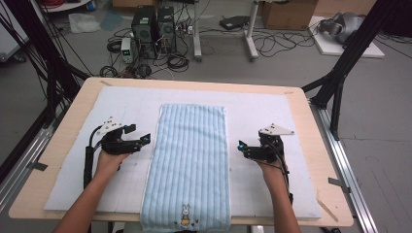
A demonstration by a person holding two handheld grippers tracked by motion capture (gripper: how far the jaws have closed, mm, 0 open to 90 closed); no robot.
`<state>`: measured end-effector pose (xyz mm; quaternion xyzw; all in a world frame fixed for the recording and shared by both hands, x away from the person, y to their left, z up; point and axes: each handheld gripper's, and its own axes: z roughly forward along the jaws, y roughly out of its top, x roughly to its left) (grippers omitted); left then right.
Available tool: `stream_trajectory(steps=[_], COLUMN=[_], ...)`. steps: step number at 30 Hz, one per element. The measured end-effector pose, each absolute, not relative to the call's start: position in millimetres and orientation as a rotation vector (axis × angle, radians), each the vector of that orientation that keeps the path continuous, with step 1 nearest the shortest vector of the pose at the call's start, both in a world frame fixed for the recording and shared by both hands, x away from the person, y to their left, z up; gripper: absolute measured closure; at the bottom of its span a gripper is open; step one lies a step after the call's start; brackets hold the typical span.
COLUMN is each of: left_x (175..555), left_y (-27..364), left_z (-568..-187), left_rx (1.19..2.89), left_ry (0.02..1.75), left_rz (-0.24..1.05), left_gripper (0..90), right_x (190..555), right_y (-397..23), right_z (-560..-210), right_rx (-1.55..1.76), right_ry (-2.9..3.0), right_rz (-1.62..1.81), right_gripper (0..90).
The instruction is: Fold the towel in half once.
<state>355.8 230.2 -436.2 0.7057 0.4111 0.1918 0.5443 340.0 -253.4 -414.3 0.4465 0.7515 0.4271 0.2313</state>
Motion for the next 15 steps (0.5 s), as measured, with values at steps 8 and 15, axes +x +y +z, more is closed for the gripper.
stream_trajectory(steps=[8,15], left_x=[358,366], left_y=[229,229], left_z=[-439,-439], left_rx=[1.678,1.665], left_ry=[0.986,1.009], left_rz=[0.442,0.436], left_gripper=[18.0,19.8], right_x=[341,340], right_y=[-253,-253], right_z=[-415,-414], right_rx=[1.228,1.226], right_ry=[2.068,2.075], right_rz=[1.175,1.179], right_gripper=[11.1,11.1])
